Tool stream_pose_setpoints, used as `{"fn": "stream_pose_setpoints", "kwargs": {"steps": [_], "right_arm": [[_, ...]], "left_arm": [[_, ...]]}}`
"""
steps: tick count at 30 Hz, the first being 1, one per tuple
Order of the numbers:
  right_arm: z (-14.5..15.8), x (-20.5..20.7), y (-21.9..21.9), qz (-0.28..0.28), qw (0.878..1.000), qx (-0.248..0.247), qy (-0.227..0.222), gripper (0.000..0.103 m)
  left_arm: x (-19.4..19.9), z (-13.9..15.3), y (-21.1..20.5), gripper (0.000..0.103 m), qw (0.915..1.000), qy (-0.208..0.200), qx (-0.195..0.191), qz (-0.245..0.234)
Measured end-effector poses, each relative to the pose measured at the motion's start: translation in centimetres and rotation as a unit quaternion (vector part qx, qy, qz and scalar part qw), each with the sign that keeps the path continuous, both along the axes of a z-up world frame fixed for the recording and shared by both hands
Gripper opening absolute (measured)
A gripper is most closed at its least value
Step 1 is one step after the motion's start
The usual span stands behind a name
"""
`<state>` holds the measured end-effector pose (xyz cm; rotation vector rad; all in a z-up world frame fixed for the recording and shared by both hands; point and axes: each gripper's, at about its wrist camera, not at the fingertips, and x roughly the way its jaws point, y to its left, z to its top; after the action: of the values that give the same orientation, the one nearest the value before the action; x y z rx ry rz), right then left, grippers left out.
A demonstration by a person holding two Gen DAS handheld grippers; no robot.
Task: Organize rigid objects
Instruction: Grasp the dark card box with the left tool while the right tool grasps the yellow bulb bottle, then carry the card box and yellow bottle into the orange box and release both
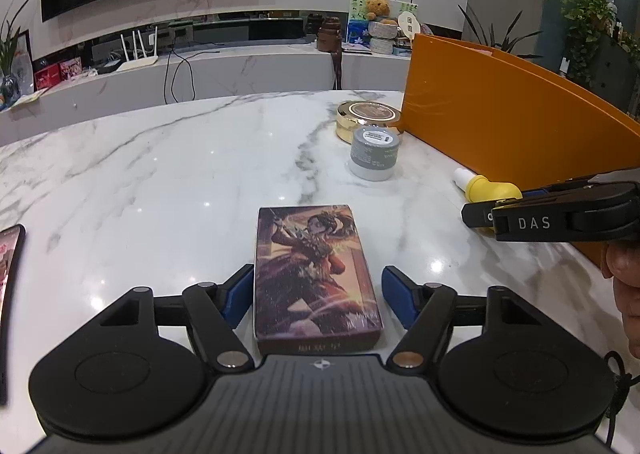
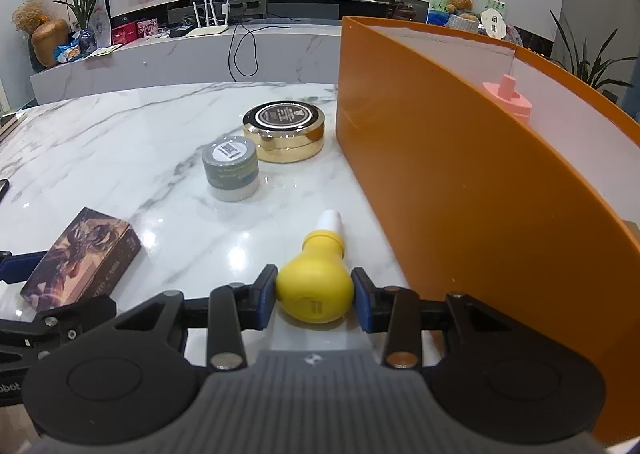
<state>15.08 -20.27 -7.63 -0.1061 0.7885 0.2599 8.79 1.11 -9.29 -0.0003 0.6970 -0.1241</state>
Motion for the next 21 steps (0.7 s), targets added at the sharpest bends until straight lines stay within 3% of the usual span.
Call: {"fn": "stream_pose_setpoints", "kwargs": {"steps": [2,21], "right_arm": [[-0.1,0.1,0.1,-0.002,1.000,-0.001,-0.001,0.040],[1.8,-0.8,-0.1,0.014,1.000,0.007,-0.014,0.039]], "left_arm": [[-0.1,0.0,-0.2,0.069,0.9999,-0.003,0.011,0.001],[-1.6,2.5,-0.6,0.067,0.9995,-0.022,0.012,-0.020]]}}
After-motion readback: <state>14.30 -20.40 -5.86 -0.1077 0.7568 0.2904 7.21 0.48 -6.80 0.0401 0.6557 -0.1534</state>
